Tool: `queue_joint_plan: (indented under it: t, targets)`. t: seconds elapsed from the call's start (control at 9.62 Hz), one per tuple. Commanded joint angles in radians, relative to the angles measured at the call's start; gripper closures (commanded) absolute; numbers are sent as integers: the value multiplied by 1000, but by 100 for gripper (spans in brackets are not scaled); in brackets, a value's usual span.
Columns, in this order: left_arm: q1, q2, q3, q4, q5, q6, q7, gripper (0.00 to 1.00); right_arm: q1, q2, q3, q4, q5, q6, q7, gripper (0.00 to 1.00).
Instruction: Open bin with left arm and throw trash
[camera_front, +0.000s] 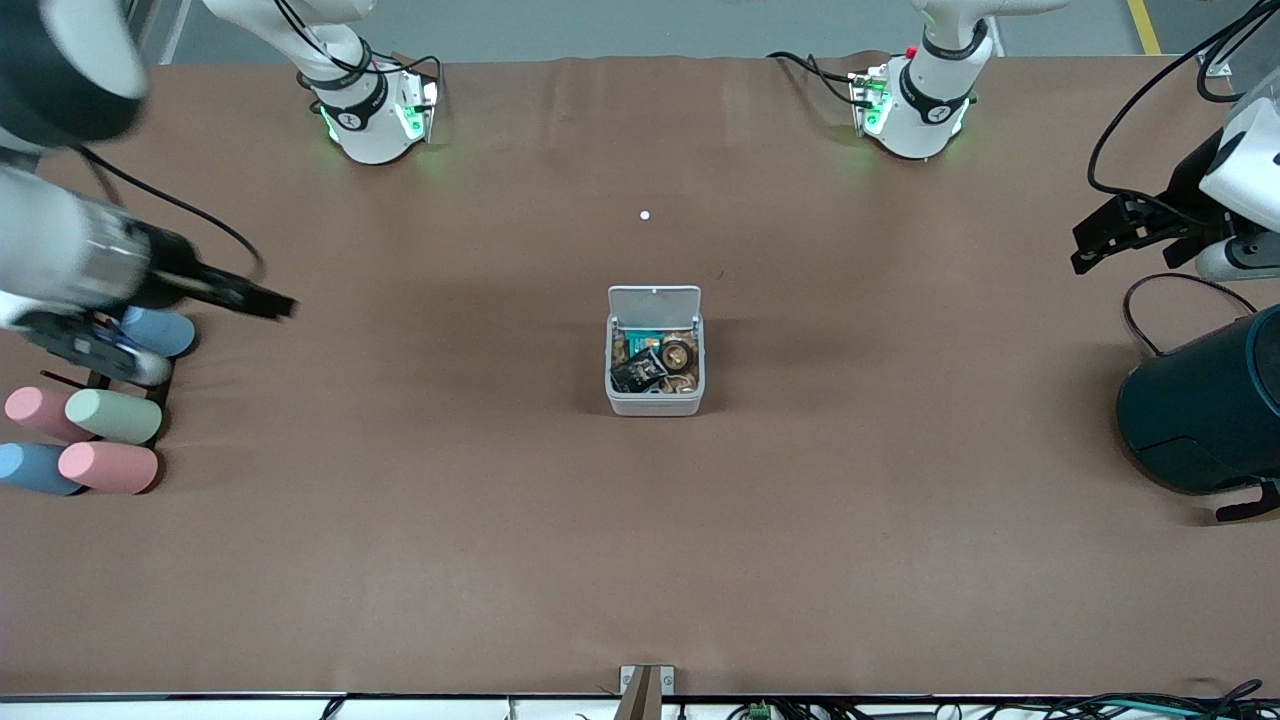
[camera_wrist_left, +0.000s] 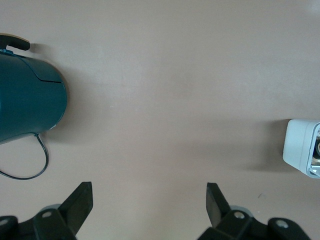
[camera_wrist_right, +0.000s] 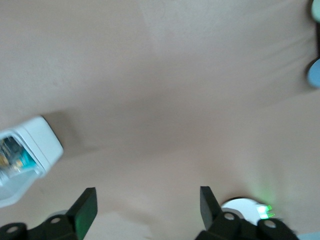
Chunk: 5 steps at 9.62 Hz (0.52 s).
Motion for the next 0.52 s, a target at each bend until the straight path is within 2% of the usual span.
queue_joint_plan:
  t: [0.0,0.21,0.42]
  targets:
    - [6,6,-2,19,-14,-4,12,0,-88,-117,15,-75,-65,-38,-301,1]
    - [6,6,-2,17,-14,-4,14,0,-125,-178,15,-85,-68,-50,-370,1]
    - [6,6,-2,17,-14,-4,12,0,-115,-237,23,-150,-90,-24,-364,1]
